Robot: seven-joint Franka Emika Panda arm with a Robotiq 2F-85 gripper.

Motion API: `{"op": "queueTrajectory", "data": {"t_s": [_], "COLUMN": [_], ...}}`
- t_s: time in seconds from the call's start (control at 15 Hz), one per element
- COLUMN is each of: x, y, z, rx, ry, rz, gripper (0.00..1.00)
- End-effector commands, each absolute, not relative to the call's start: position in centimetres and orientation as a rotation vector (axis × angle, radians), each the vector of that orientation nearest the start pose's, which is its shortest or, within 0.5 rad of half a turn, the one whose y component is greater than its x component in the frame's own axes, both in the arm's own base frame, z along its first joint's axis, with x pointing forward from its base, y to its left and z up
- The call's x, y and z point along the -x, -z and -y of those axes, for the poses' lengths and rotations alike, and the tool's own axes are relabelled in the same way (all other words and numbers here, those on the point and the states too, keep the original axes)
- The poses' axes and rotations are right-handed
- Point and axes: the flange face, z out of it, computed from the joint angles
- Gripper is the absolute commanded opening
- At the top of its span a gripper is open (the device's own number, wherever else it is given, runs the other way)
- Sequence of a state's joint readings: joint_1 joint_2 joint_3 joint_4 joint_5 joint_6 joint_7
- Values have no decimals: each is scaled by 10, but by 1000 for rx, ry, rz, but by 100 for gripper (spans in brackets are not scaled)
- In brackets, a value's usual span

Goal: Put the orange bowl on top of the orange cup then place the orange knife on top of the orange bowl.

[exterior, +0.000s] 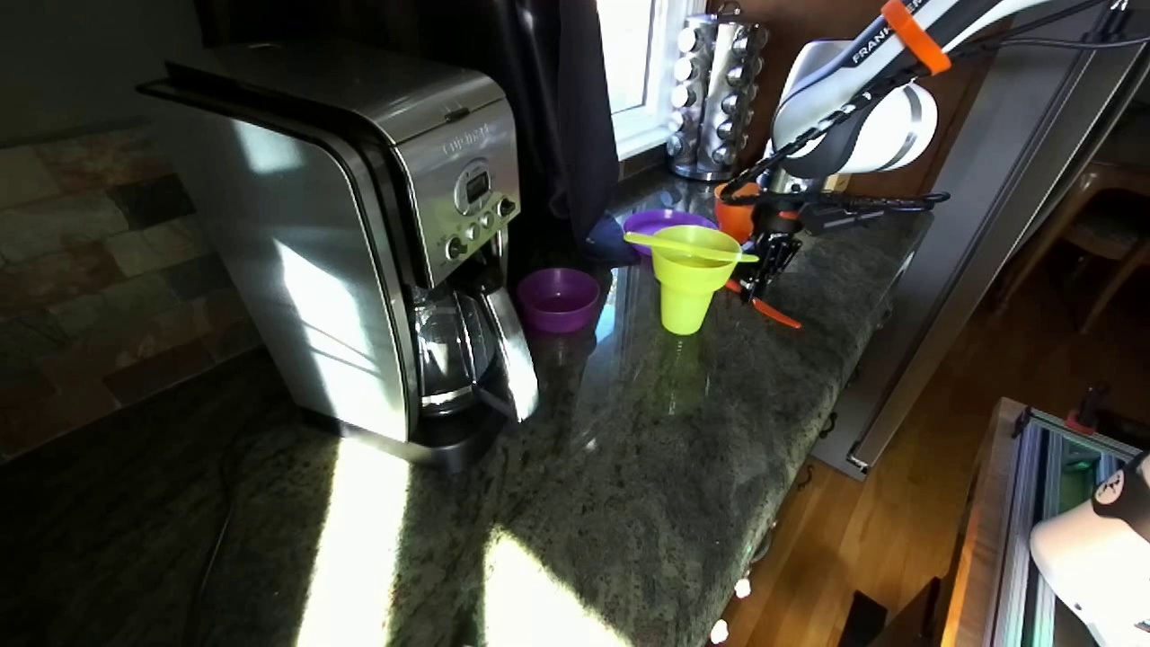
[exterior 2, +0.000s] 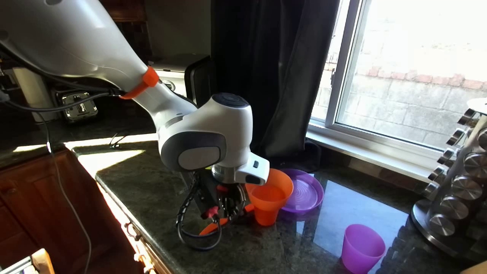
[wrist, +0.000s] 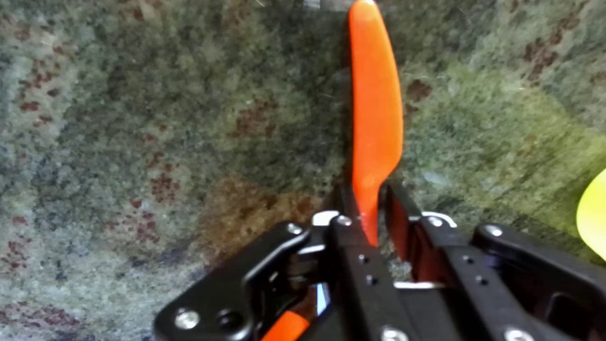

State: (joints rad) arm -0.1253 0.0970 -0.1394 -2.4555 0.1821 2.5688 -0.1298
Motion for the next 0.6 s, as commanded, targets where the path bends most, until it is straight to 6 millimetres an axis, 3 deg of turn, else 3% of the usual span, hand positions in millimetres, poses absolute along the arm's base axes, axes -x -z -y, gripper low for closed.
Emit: {"op": "queueTrajectory", "data": {"t_s": [0.0, 0.07, 0.13, 0.2, 0.27, 0.47, 0.53], "x": [-472, -473, -473, -474, -474, -473, -472], "y": [-253, -253, -253, -252, -252, -252, -252], "z": [130, 129, 128, 128, 128, 133, 134], "rx": [3036, 3039, 3040, 3043, 3046, 3055, 3053], "ry": [16, 13, 11, 9, 6, -17, -31], "rz": [-457, -455, -451, -449, -448, -436, -426], "gripper": [55, 62, 32, 24, 24, 1, 0]}}
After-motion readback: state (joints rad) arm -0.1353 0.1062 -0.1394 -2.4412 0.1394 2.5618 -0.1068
